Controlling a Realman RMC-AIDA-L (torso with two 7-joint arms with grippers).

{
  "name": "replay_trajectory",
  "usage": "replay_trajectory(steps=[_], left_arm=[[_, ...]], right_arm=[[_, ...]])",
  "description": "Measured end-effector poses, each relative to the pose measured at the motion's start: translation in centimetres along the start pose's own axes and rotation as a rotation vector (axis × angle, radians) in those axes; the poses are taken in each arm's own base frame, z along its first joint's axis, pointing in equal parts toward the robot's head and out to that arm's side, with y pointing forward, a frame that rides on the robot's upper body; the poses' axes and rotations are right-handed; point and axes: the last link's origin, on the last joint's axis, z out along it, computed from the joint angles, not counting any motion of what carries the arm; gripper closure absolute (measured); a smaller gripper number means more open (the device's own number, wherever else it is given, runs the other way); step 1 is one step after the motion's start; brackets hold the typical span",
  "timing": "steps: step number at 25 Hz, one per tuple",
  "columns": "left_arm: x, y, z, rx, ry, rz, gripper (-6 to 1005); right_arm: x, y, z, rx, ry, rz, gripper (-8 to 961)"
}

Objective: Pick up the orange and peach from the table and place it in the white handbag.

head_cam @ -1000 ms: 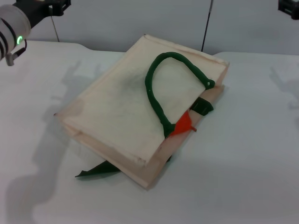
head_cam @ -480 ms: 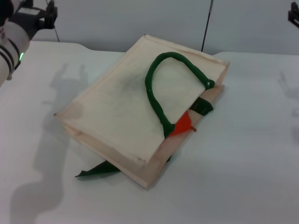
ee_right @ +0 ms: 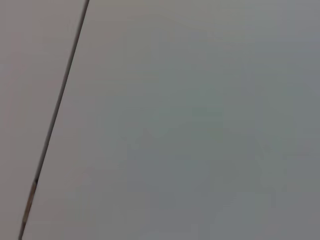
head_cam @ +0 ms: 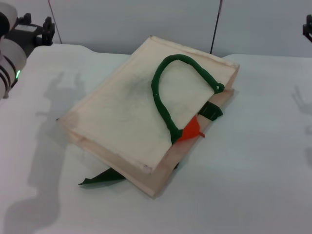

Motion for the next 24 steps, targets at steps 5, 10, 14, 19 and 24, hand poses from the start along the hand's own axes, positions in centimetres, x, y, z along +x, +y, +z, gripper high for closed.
replay_trajectory(steps=[5, 10, 14, 19, 24], left_arm=[[-0.2, 0.5, -0.3, -0.013, -0.002, -0.007, 523], [-0.2, 1.0, -0.3, -0.026, 0.000, -0.002, 523], [0.0, 1.2, -0.2, -0.032, 0.003, -0.002, 523], [0.1, 1.3, -0.2, -0.035, 0.006, -0.002, 523], [0.1, 1.3, -0.1, -0.035, 0.005, 0.000, 523]], right_arm=[[0.5, 0.4, -0.4, -0.010, 0.011, 0.007, 90], [1.0, 0.5, -0.5, -0.011, 0.021, 0.034, 90], [1.3, 0.5, -0.5, -0.010, 0.031, 0.030, 90], [1.6, 0.5, -0.4, -0.010, 0.040, 0.033, 90], [1.7, 0.4, -0.2, -0.006, 0.044, 0.034, 90]])
